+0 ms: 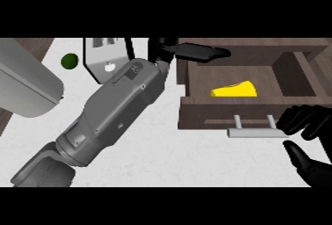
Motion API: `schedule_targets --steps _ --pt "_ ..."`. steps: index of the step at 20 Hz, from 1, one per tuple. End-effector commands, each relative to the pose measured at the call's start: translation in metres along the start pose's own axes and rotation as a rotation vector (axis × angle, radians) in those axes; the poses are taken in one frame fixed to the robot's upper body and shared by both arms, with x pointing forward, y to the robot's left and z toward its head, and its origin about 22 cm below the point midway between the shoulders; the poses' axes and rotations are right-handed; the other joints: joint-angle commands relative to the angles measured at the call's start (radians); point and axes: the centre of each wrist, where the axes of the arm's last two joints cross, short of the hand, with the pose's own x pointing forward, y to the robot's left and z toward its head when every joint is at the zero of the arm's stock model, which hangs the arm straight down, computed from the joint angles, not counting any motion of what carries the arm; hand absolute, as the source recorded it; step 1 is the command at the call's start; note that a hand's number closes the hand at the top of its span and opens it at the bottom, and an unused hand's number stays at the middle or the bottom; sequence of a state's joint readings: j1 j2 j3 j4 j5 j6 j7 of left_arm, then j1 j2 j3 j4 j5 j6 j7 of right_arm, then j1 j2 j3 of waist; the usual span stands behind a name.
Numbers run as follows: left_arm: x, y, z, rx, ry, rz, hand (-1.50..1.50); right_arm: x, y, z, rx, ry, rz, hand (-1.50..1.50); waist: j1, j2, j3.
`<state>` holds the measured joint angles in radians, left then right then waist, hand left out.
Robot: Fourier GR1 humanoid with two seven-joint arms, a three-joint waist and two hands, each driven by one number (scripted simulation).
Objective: Pick up the cup, place it into the drawer and close the drawer
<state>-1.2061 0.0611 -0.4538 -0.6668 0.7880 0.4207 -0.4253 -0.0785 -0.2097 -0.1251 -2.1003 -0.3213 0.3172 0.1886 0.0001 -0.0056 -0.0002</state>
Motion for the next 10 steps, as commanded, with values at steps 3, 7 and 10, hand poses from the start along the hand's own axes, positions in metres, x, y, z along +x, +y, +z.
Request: schedule_targets --steps 3,7,10 --pt "-0.007 0.056 0.025 0.112 0.007 0.045 -1.50 0.002 -0.007 0.019 0.088 0.069 0.139 1.50 0.020 -0.004 0.000" --pt "0.004 0.082 0.046 0.141 0.028 0.042 -1.50 0.006 0.021 0.011 0.098 0.088 0.234 1.50 0.032 -0.007 -0.001" --pt "0.010 0.129 0.069 0.145 0.022 0.031 -1.50 -0.011 0.010 0.014 0.121 0.148 0.264 1.50 0.027 -0.002 0.000"
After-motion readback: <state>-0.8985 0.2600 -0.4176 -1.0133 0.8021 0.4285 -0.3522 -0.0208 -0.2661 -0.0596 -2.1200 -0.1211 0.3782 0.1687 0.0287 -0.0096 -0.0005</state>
